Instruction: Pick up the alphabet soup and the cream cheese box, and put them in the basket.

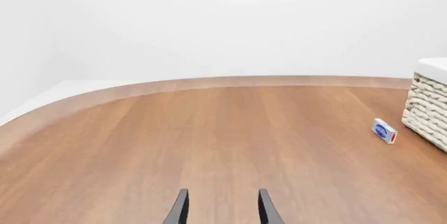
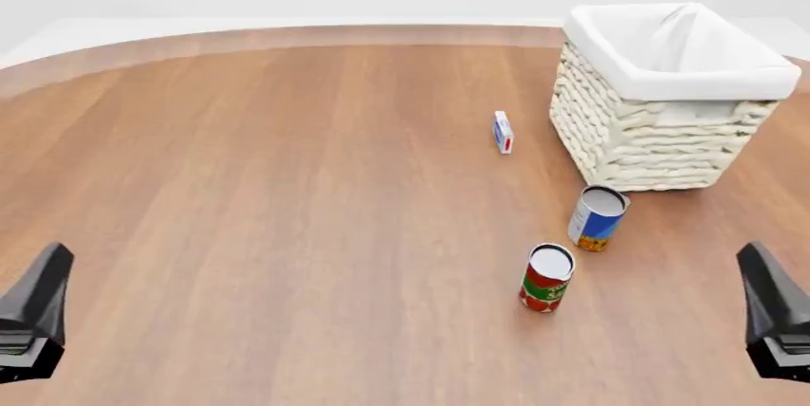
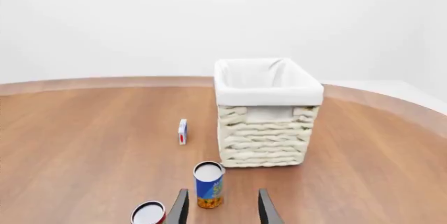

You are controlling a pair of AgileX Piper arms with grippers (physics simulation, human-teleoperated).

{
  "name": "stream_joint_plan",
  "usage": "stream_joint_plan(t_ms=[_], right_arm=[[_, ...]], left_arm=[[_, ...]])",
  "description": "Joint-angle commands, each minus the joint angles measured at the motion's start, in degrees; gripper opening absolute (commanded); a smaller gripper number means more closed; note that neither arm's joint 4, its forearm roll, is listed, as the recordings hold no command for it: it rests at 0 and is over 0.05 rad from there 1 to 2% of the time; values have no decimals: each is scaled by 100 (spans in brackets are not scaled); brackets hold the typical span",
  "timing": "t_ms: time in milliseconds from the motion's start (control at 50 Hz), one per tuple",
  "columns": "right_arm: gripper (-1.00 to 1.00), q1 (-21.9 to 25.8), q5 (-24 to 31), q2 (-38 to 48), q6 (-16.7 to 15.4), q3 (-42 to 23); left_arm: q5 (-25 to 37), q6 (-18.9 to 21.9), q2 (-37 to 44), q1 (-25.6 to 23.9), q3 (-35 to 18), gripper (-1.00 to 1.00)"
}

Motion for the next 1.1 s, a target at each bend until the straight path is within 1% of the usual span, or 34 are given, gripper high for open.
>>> stream_joint_plan(t_ms=[20,120,160,240,280,340,440,600,620,720,800,820,900,920,1040,1100], right_arm=[[100,54,-22,5,-8,-17],[100,86,4,13,-55,-16],[100,72,26,26,7,-31],[100,112,45,41,-62,-38],[100,148,36,79,-161,-42],[100,153,15,114,-228,-52],[100,175,-101,289,-288,-48],[100,345,-628,924,-488,-55],[100,393,-830,1154,-512,-51],[100,518,-1448,1863,-584,-36],[100,629,-1786,2277,-627,-67],[100,660,-1940,2474,-636,-86],[100,693,-2189,2791,-631,-117],[100,717,-2339,3004,-626,-160],[100,803,-2593,3424,-643,-266],[100,835,-2716,3638,-704,-314]], left_arm=[[0,0,0,0,0,100],[0,0,0,0,0,100],[0,0,0,0,0,100],[0,0,0,0,0,100],[0,0,0,0,0,100],[0,0,0,0,0,100],[0,0,0,0,0,100],[0,0,0,0,0,100],[0,0,0,0,0,100],[0,0,0,0,0,100],[0,0,0,0,0,100],[0,0,0,0,0,100],[0,0,0,0,0,100],[0,0,0,0,0,100],[0,0,0,0,0,100],[0,0,0,0,0,100]])
